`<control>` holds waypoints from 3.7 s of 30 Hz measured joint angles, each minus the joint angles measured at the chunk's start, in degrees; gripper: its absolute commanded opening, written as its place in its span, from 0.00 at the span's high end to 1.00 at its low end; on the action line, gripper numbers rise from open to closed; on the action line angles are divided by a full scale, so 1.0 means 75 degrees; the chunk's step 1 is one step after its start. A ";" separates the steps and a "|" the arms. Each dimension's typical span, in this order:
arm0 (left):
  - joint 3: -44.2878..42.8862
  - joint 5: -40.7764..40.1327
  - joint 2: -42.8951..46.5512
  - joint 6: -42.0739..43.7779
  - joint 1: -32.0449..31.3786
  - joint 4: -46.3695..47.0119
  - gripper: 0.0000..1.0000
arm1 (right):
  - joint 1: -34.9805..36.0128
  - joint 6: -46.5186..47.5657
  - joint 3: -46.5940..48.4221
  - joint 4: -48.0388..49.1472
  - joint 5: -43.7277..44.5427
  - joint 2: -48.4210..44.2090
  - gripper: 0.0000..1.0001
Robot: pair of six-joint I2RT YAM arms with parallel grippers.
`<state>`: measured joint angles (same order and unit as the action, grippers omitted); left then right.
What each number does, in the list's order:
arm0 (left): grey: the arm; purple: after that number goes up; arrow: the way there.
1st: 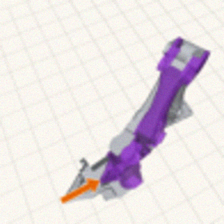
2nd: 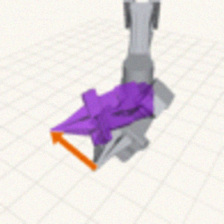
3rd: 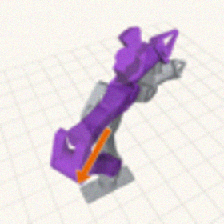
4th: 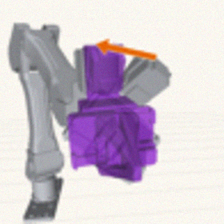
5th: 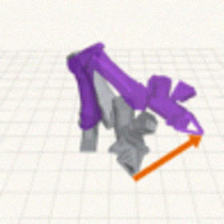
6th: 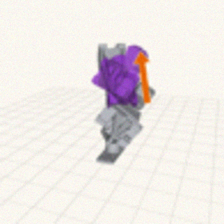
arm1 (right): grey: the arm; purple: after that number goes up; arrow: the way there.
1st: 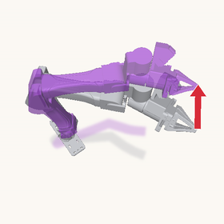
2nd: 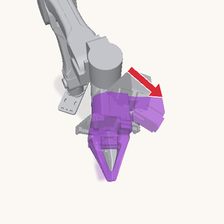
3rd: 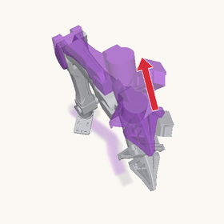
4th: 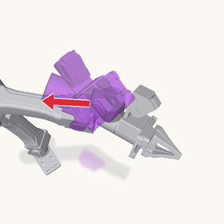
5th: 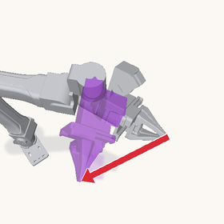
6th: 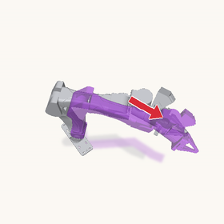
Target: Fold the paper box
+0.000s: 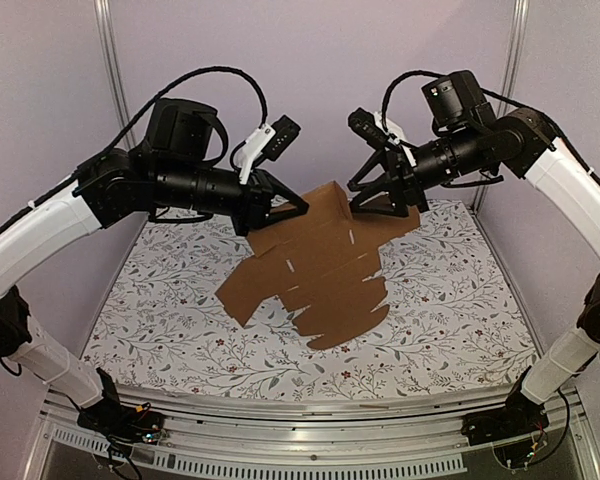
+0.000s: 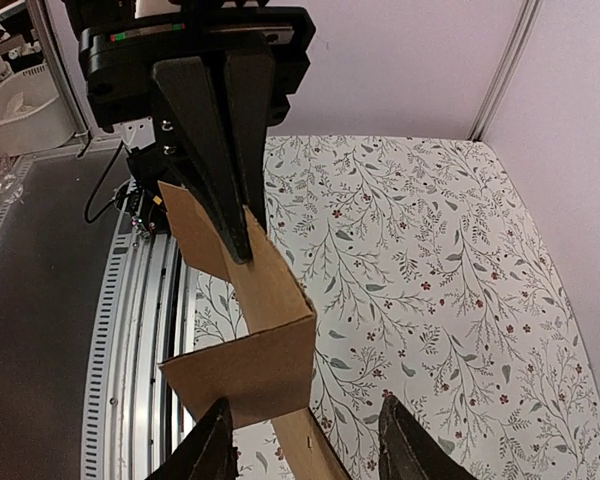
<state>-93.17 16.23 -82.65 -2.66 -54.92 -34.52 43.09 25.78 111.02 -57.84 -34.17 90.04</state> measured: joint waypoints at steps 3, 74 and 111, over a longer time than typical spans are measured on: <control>0.0035 0.0184 -0.0041 -0.0052 -0.0009 0.0087 1.00 | -0.0003 -0.0015 0.0000 0.0000 -0.0163 0.0017 0.53; 0.5796 -0.2795 -0.1807 -0.4412 0.0714 0.5750 0.24 | -0.4246 -0.5365 -0.6822 0.6834 -0.3491 0.1897 1.00; 0.6012 -0.2215 -0.1955 -0.3258 0.0219 0.7536 1.00 | -0.3500 -0.1609 -0.6164 0.3381 -0.3267 -0.0391 0.57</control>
<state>-48.07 -0.38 -97.32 -27.09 -53.28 22.00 16.84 13.72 64.79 -32.49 -58.67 87.11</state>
